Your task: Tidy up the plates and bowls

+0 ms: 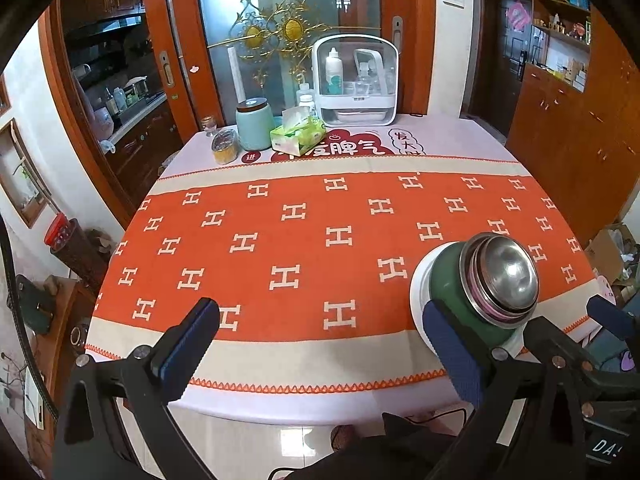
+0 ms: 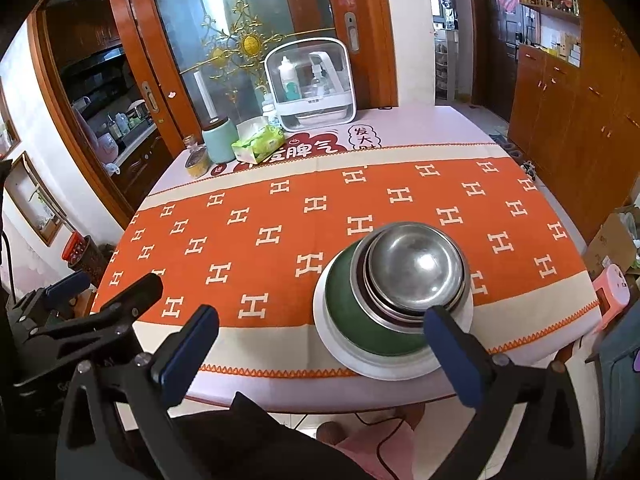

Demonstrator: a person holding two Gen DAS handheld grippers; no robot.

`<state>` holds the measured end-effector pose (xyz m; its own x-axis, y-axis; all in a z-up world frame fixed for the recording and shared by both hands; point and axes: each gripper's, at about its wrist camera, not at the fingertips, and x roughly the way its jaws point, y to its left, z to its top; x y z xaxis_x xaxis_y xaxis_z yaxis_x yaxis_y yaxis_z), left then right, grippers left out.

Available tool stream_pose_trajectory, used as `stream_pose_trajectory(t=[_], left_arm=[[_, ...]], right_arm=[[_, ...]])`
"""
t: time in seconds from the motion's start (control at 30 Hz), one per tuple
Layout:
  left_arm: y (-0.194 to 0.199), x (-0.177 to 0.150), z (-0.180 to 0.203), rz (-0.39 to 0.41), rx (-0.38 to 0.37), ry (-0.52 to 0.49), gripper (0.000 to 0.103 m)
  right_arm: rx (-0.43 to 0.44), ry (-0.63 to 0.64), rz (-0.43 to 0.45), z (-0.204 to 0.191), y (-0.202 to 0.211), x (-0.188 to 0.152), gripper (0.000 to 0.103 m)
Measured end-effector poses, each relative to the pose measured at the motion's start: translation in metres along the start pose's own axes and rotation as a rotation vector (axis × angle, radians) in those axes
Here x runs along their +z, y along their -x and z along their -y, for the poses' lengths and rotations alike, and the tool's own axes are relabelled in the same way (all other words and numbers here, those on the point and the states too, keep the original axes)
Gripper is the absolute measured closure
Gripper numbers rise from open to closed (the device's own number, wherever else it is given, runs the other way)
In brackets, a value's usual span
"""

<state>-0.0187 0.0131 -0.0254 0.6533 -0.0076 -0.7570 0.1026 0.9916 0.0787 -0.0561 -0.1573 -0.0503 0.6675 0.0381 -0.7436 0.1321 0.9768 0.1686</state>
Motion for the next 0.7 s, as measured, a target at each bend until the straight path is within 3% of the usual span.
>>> stream_pose_trajectory(t=[0.7], left_arm=[[0.007,-0.008,0.014,-0.008,0.004,-0.026,0.002]], right_arm=[[0.011,-0.015,-0.002,0.010,0.007,-0.012,0.000]])
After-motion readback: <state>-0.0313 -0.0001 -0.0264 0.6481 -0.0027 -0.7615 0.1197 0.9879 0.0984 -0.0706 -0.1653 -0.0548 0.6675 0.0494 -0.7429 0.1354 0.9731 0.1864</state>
